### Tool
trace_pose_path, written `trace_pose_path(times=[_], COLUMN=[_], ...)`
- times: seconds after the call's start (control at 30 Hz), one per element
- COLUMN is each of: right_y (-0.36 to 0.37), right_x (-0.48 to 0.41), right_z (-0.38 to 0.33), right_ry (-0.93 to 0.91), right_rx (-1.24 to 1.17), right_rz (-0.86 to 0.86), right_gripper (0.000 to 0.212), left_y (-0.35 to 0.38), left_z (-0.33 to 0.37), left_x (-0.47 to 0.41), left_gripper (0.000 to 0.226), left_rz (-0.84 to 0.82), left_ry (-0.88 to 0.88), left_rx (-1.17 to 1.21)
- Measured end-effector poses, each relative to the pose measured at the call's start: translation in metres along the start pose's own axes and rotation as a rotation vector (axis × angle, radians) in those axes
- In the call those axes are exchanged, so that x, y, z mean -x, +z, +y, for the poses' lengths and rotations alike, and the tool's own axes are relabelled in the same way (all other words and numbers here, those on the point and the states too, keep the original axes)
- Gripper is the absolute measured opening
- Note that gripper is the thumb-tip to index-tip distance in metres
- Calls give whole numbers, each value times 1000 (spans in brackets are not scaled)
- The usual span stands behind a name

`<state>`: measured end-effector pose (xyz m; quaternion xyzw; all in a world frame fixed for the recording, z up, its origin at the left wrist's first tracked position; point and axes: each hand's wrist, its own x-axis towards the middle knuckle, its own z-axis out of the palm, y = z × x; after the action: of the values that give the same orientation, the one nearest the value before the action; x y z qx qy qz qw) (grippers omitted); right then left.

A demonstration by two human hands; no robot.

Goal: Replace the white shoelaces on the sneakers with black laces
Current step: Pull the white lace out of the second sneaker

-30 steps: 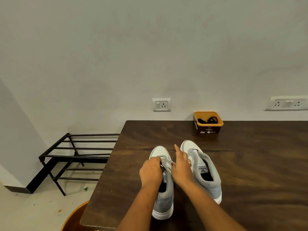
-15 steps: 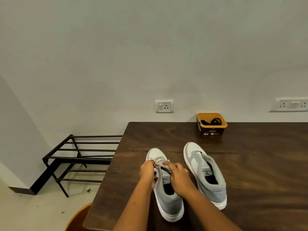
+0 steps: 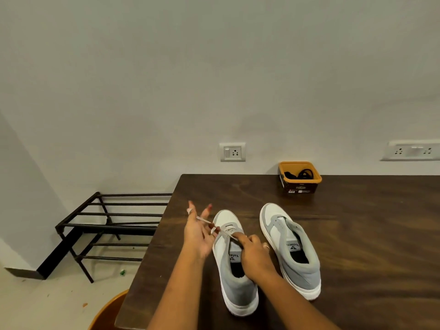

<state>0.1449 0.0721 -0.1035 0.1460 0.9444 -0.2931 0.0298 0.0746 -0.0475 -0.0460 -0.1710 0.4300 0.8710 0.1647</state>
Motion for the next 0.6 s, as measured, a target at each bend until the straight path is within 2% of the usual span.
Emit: trace_pose_path(times=[0.1,0.23,0.3,0.43,0.5,0.6], right_y=[-2,-1,-1,-1,0,-1], right_x=[0,0,1,1,1,1], right_z=[2,-1,-3,-4,-3,-2], right_ry=[45,77,83,84,94,82], right_rx=[-1,0,-9,-9,-17,-16], right_rz=[19,40,52,53,47,18], right_gripper=[49,50,48,50,52,52], left_y=[-5,-26,-39,-60,-56,-37], left_z=[15,39,38,12,-5,-31], left_x=[-1,-23,-32,-42,-34,-15], left_gripper=[53,36,34,30,33,61], left_rz=[149,101,129,99,48,-84], left_ry=[222,373,353,58,22,162], left_rx=[-105,-574,-809,-1439,-1546,-1572])
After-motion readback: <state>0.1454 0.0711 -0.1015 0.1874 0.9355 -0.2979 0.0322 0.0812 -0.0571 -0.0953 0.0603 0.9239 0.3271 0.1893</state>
